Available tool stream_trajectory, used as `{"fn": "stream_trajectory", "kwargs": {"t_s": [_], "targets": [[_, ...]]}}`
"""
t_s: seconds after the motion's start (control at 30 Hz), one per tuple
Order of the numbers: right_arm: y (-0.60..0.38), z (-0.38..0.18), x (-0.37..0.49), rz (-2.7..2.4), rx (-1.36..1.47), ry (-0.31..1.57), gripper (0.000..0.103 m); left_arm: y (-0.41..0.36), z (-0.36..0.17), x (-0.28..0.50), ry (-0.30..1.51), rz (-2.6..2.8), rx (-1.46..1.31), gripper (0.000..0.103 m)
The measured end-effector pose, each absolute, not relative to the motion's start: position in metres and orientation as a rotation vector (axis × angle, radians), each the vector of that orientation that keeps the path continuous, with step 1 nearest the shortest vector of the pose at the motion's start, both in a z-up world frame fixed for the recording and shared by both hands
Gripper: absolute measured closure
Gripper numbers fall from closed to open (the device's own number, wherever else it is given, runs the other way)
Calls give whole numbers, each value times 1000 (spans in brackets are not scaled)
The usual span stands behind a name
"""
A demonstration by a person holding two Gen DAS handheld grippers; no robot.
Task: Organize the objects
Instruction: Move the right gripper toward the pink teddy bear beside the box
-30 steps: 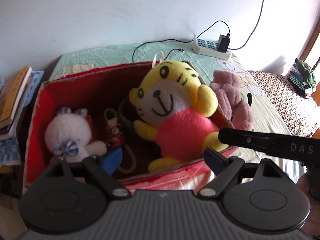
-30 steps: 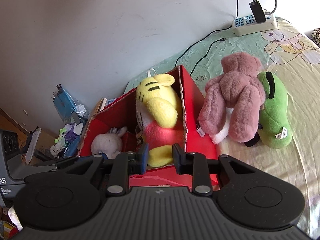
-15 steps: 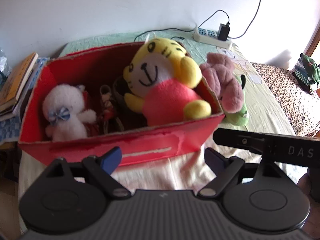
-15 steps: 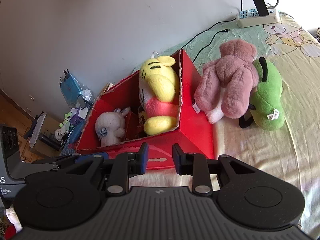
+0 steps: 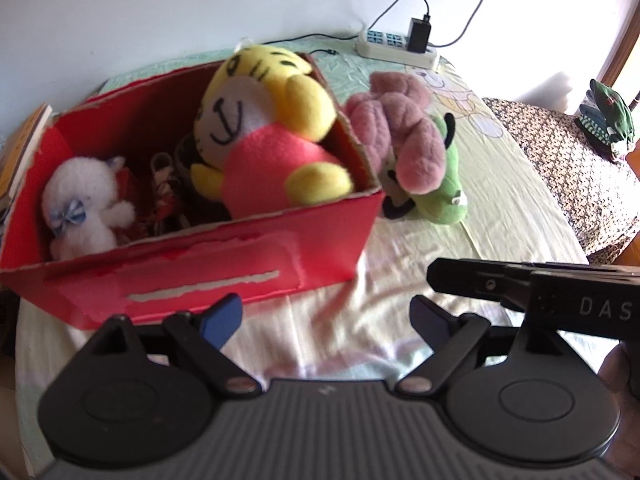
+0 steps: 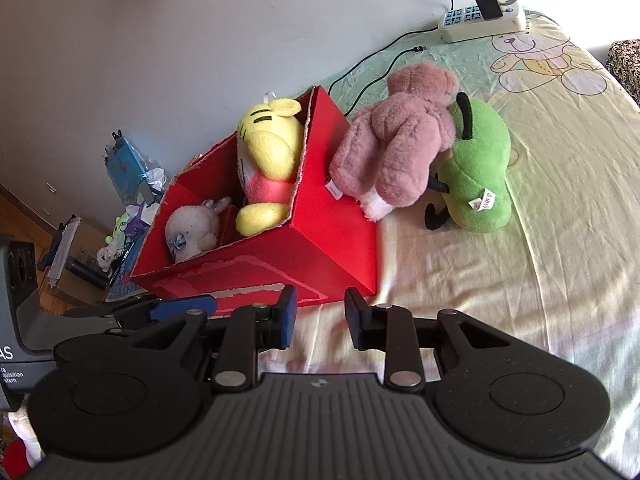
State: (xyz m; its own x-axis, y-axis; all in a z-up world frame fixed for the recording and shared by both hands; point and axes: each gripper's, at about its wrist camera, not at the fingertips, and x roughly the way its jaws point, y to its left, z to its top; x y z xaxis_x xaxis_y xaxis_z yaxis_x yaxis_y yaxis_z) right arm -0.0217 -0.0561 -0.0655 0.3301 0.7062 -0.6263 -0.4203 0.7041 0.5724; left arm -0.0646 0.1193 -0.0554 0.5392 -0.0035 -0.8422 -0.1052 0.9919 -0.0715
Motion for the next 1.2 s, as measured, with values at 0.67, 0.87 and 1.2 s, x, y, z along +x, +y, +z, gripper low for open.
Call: {"fn": "stream_trajectory", "kwargs": {"t_s": [0.67,0.87,1.2], "targets": [[-95,-93,-6,707,367,1075,72,71,-85,-42,1093,14,-82,11],[-103,-100,-2,705,364,1096,72,62,-94,-37,1122,9,-89,10],[-118,-110,10,693,377,1134,72,46,-103,-25,1156,6,-83,10]]}}
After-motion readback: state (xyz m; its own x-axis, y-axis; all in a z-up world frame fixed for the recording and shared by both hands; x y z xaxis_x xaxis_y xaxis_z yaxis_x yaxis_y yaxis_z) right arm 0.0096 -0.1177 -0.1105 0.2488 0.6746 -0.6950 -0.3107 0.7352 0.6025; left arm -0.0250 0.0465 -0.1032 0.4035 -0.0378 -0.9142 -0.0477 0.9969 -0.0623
